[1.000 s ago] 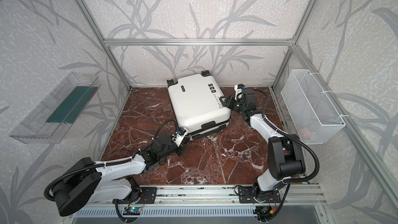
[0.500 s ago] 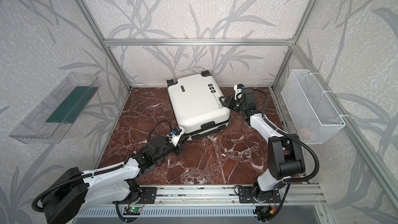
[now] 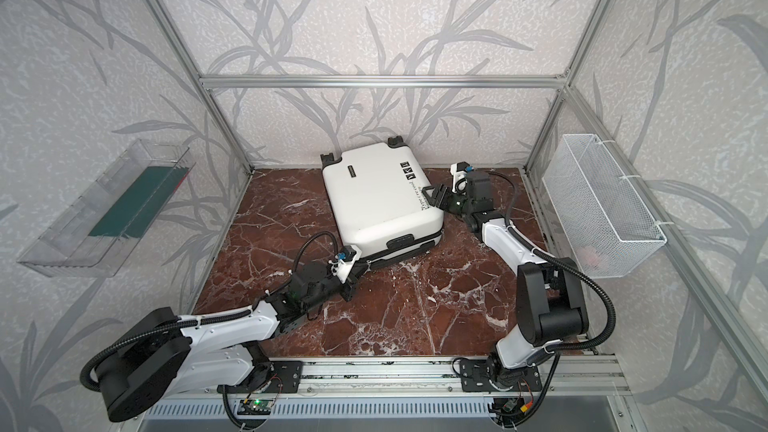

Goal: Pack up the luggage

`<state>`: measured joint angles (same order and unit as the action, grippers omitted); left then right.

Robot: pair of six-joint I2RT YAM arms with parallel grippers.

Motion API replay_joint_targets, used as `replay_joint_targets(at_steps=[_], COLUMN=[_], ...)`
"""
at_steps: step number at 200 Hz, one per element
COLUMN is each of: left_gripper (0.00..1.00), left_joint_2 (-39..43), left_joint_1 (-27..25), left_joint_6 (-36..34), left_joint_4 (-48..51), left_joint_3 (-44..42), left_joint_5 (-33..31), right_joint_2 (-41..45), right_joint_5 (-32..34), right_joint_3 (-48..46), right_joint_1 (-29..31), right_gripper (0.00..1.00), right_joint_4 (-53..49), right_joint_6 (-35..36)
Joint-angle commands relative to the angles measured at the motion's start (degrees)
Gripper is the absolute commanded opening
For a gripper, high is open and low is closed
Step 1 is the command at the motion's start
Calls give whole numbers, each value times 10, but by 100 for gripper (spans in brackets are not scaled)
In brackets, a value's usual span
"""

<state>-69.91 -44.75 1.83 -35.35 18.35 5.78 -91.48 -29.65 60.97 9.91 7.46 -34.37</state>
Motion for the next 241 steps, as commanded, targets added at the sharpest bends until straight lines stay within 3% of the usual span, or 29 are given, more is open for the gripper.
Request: replay_joint_targets(at_steps=[1, 44, 91, 154, 189, 214, 241], left_gripper=[20, 34, 40, 40, 39, 38, 36], left_joint_2=[-10, -28, -47, -114, -152, -156, -142], left_joint_1=[-3, -3, -4, -9, -14, -15, -15], left_joint_6=[5, 8, 21, 73, 98, 110, 104], left_joint_4=[-12, -21, -66, -190, -263, -308, -304], left_joint_3=[0, -3, -11, -28, -51, -78, -90], left_joint_5=[-6, -23, -39, -85, -142, -200, -222], right_joint_2=[-32, -31, -31, -34, -29, -22, -16], right_joint_5=[-45, -47, -47, -49, -50, -51, -50], right_joint_3=[-20, -22, -22, -21, -32, -46, -59], right_joint_1=[28, 28, 28, 35, 48, 57, 70], right_gripper=[66, 66, 66, 66, 65, 65, 65], right_joint_4=[-119, -118, -118, -114, -108, -97, -82], right_joint_6=[6, 7, 7, 4, 1, -7, -15])
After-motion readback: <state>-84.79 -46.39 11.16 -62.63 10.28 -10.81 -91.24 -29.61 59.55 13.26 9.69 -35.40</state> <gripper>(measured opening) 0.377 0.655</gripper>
